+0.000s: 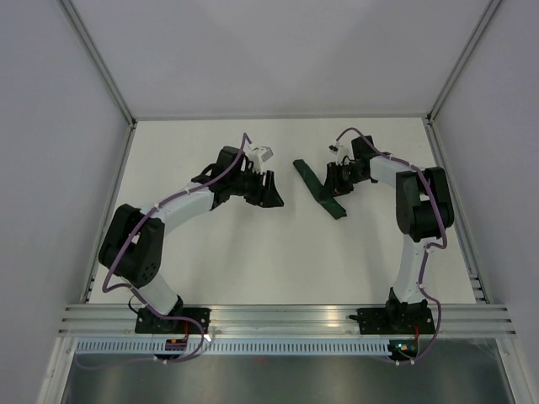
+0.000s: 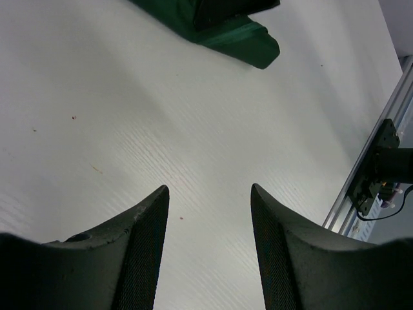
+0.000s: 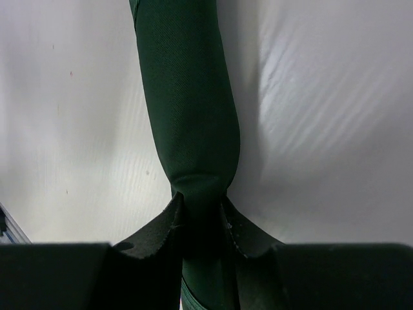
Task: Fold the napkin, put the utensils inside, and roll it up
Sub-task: Adjust the napkin at the center of the board.
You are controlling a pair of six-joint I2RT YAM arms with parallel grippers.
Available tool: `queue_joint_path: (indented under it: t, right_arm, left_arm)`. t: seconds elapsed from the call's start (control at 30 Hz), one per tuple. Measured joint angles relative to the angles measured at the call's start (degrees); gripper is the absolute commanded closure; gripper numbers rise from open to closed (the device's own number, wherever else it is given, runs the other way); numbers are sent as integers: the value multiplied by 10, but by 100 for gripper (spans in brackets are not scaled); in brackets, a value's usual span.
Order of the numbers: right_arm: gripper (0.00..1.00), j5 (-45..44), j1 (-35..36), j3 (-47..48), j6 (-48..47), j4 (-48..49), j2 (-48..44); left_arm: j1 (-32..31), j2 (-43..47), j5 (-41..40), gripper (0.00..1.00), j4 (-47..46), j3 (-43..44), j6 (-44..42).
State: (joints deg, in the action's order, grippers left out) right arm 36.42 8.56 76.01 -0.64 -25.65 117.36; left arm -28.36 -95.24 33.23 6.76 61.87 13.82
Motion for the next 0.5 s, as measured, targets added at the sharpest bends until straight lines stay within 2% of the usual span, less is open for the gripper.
queue_joint_path:
  t: [0.5]
  right_arm:
    - [78, 10, -71, 96, 168, 72, 84]
  left_arm:
    - [-2, 44, 16, 42, -14, -48, 14]
